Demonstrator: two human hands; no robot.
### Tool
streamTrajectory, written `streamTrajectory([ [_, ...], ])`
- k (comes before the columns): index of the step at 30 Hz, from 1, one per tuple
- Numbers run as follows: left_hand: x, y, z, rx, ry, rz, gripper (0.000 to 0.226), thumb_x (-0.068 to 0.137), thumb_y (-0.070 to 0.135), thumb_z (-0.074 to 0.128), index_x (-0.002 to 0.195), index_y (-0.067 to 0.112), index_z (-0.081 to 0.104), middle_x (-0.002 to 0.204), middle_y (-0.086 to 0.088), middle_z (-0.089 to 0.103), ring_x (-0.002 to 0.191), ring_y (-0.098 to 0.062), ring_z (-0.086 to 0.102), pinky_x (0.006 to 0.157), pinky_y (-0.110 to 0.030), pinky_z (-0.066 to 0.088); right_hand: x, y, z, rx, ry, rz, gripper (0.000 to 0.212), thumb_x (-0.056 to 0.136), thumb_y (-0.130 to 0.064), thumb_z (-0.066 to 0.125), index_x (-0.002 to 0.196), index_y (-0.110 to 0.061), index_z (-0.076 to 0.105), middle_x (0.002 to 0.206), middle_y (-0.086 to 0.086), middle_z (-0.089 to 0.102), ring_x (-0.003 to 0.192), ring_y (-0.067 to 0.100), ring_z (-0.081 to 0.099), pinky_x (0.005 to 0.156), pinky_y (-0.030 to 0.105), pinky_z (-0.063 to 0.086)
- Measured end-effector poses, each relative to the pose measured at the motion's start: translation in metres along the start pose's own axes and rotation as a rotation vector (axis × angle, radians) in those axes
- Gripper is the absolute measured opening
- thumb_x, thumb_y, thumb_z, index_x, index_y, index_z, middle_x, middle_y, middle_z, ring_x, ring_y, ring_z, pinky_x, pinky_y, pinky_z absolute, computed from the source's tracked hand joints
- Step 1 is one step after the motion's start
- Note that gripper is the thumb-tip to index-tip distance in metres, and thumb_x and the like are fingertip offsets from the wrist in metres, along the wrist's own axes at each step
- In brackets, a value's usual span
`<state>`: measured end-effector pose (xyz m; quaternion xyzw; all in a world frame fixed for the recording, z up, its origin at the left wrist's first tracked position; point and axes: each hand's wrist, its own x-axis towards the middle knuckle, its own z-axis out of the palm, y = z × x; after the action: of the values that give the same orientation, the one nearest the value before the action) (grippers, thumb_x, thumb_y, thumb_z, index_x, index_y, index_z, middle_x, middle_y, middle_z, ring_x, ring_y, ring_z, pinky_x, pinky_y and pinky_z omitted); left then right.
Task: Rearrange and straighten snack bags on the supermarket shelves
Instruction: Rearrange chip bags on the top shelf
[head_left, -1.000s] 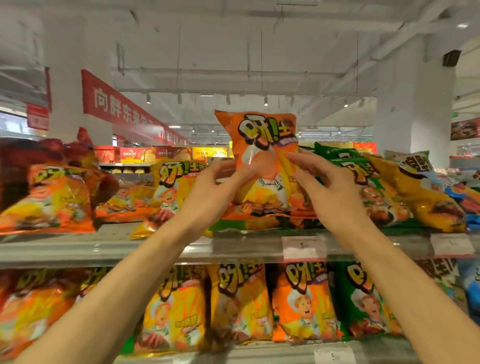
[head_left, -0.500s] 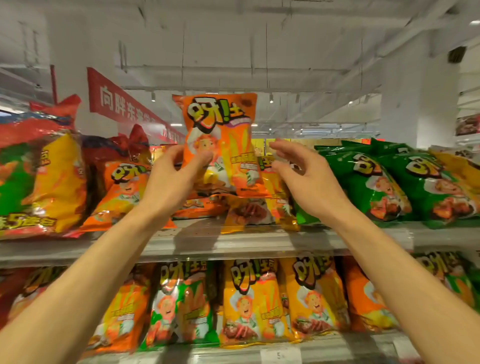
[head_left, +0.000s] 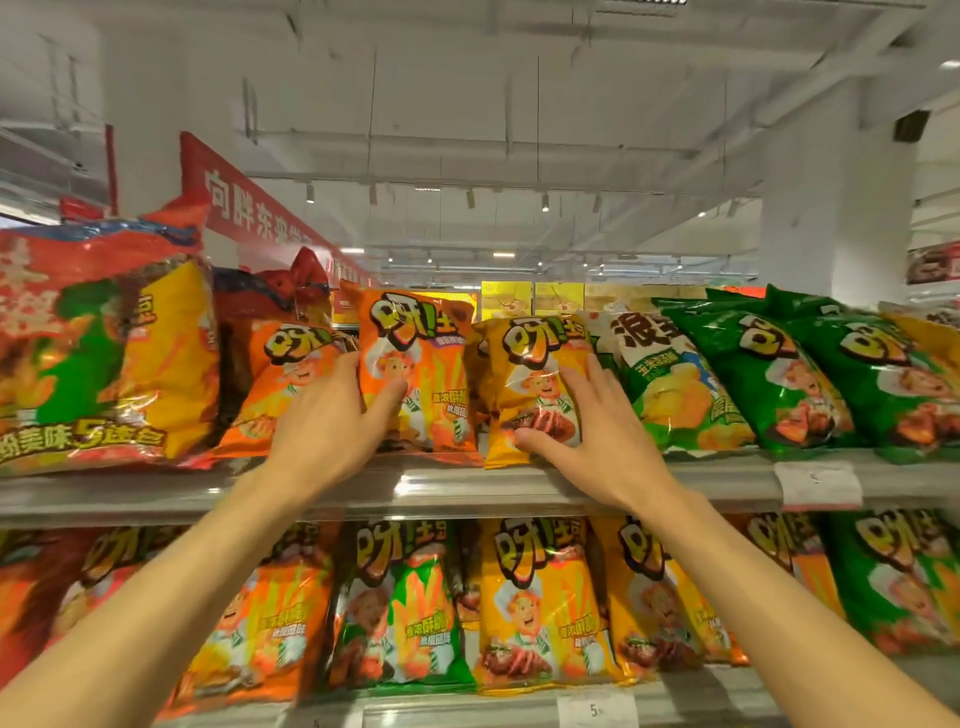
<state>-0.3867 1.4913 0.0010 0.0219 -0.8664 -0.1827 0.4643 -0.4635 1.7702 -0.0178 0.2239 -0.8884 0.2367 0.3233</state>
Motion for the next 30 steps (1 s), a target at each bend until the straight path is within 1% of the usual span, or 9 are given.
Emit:
streamTrajectory([
  [2, 0.003, -0.001, 0.001, 0.024, -0.011, 0.022, 0.068, 0.099, 0.063, 0.045, 0.143, 0.012, 0.048, 0.112, -0.011, 0.069, 0.102, -0.034, 0.064, 0.072, -0.036, 0.039, 0.001, 0.0, 0.002, 0.009, 0.03, 0.001, 0.103, 0.08, -0.084, 0.052, 0.161, -0.032, 0.016, 0.172, 0.001, 0.0, 0.158, 0.024, 0.005, 0.124, 0.044, 0.019],
  [4, 0.004, -0.002, 0.001, 0.029, -0.021, 0.049, 0.071, 0.1, 0.062, 0.044, 0.151, 0.013, 0.039, 0.136, -0.013, 0.062, 0.122, -0.033, 0.058, 0.084, -0.042, 0.047, 0.001, 0.001, 0.003, 0.051, 0.071, 0.001, 0.099, 0.082, -0.078, 0.057, 0.161, -0.029, 0.022, 0.172, 0.002, 0.007, 0.157, 0.023, 0.012, 0.123, 0.042, 0.022],
  [6, 0.003, 0.0, 0.002, 0.03, -0.011, 0.086, 0.075, 0.101, 0.059, 0.044, 0.158, 0.014, 0.025, 0.144, -0.013, 0.056, 0.128, -0.032, 0.055, 0.094, -0.047, 0.049, 0.002, 0.002, 0.003, 0.118, 0.11, 0.01, 0.096, 0.083, -0.074, 0.061, 0.16, -0.028, 0.026, 0.171, 0.001, 0.013, 0.156, 0.021, 0.016, 0.121, 0.038, 0.023],
  [12, 0.003, 0.007, 0.016, 0.086, -0.009, 0.162, 0.056, 0.107, 0.048, 0.036, 0.158, 0.026, 0.026, 0.12, -0.013, 0.06, 0.097, -0.032, 0.062, 0.071, -0.044, 0.055, 0.004, 0.006, 0.004, 0.204, 0.129, 0.004, 0.09, 0.085, -0.071, 0.061, 0.158, -0.031, 0.028, 0.169, -0.001, 0.018, 0.155, 0.016, 0.017, 0.118, 0.035, 0.022],
  [15, -0.002, 0.013, 0.03, 0.117, -0.03, 0.169, 0.052, 0.108, 0.045, 0.033, 0.156, 0.025, 0.03, 0.118, -0.013, 0.057, 0.089, -0.028, 0.06, 0.06, -0.035, 0.047, 0.004, 0.006, 0.003, 0.181, 0.105, -0.008, 0.09, 0.087, -0.072, 0.058, 0.16, -0.03, 0.025, 0.17, 0.0, 0.015, 0.156, 0.017, 0.015, 0.121, 0.038, 0.022],
  [20, -0.006, 0.006, 0.039, 0.135, 0.032, 0.189, 0.049, 0.107, 0.044, 0.037, 0.15, 0.021, 0.042, 0.118, -0.014, 0.057, 0.111, -0.031, 0.054, 0.06, -0.033, 0.042, 0.002, 0.008, 0.005, 0.057, 0.031, -0.046, 0.091, 0.089, -0.078, 0.044, 0.162, -0.035, 0.013, 0.172, 0.004, 0.003, 0.158, 0.024, 0.006, 0.126, 0.047, 0.018],
  [22, -0.006, 0.005, 0.039, 0.112, 0.033, 0.182, 0.049, 0.107, 0.045, 0.039, 0.148, 0.019, 0.045, 0.128, -0.015, 0.052, 0.12, -0.032, 0.051, 0.064, -0.037, 0.048, 0.001, 0.009, 0.005, 0.017, 0.018, -0.05, 0.091, 0.088, -0.081, 0.038, 0.162, -0.036, 0.01, 0.172, 0.004, -0.002, 0.158, 0.024, 0.001, 0.127, 0.047, 0.014],
  [26, -0.008, 0.011, 0.036, 0.047, 0.038, 0.137, 0.049, 0.106, 0.039, 0.046, 0.148, 0.013, 0.048, 0.141, -0.017, 0.045, 0.133, -0.034, 0.044, 0.089, -0.048, 0.053, 0.001, 0.007, 0.004, -0.017, -0.019, -0.059, 0.09, 0.09, -0.081, 0.035, 0.162, -0.038, 0.005, 0.172, 0.003, -0.008, 0.158, 0.022, -0.007, 0.128, 0.045, 0.008],
  [30, -0.01, 0.026, 0.032, 0.025, 0.145, 0.238, 0.044, 0.099, 0.022, 0.059, 0.141, 0.008, 0.055, 0.143, -0.019, 0.047, 0.133, -0.035, 0.043, 0.1, -0.049, 0.048, 0.002, 0.012, -0.012, 0.194, -0.05, -0.07, 0.077, 0.095, -0.07, 0.043, 0.161, -0.04, 0.017, 0.172, -0.003, 0.003, 0.157, 0.015, 0.001, 0.126, 0.04, 0.01],
])
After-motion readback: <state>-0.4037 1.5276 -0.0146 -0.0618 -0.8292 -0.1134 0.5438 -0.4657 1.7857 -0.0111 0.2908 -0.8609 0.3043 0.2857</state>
